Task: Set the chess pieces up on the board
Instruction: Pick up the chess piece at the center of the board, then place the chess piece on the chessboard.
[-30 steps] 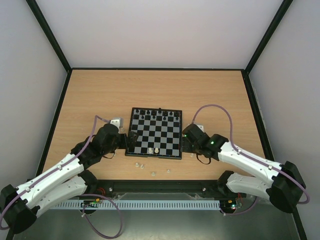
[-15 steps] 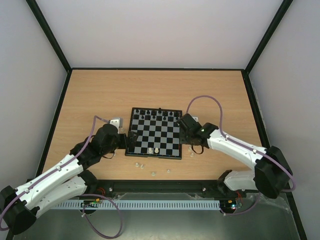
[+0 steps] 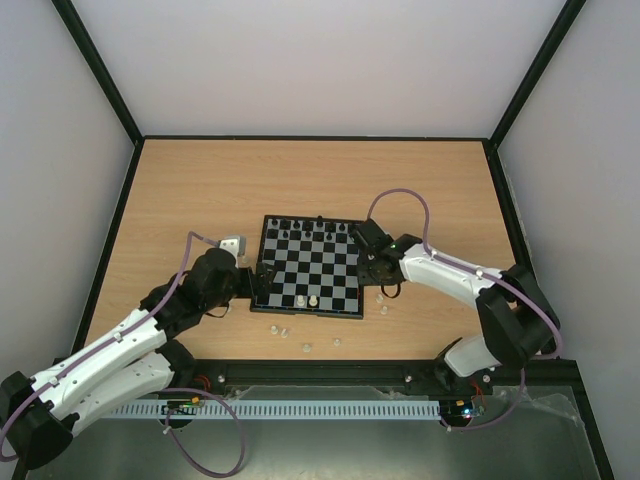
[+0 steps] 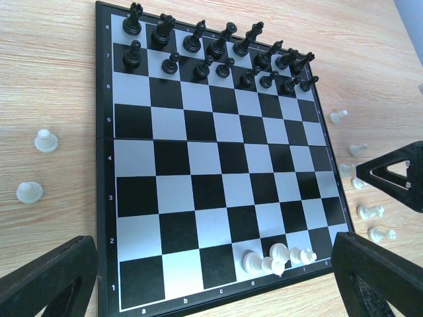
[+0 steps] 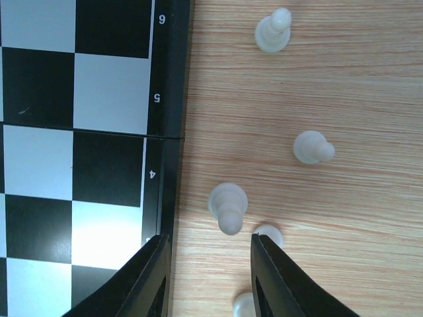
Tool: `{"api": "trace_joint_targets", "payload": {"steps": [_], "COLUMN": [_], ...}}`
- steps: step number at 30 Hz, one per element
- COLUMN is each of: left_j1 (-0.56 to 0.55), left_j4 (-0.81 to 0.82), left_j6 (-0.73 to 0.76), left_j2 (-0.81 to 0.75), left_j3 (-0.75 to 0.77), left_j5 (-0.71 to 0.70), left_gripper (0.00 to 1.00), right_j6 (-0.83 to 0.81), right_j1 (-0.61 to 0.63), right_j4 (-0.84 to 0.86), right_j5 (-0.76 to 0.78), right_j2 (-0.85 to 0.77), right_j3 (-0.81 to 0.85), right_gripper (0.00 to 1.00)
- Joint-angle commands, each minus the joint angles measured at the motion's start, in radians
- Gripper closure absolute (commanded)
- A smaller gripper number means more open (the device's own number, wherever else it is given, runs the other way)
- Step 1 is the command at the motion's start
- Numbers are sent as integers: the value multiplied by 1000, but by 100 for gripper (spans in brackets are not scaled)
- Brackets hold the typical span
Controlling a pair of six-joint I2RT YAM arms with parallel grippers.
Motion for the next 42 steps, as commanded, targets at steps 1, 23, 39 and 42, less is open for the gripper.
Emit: {"api": "trace_joint_targets", "payload": {"steps": [1,23,39,42], "left_j1": [-5,-5,-4,-4], "left_j4": [16,30,17,6], "left_j6": [9,0,-28,-34], "left_j2": [1,10,7,-6], "left_j3": [-15,-32,-25,-28], "left_j5": [-1,-12,-42,-49], "left_gripper": [1,1,1,1], "right_j6": [-31,-62,21,24], "right_j1": [-15,-52,280,330], "right_j4": [-4,-67,-177,-164], "right_j5": [-15,-12,-20,-16], "right_j2": [41,-24,-77,-13], "right_j3": [27,47,125,145], "right_gripper": [67,98,97,97]}}
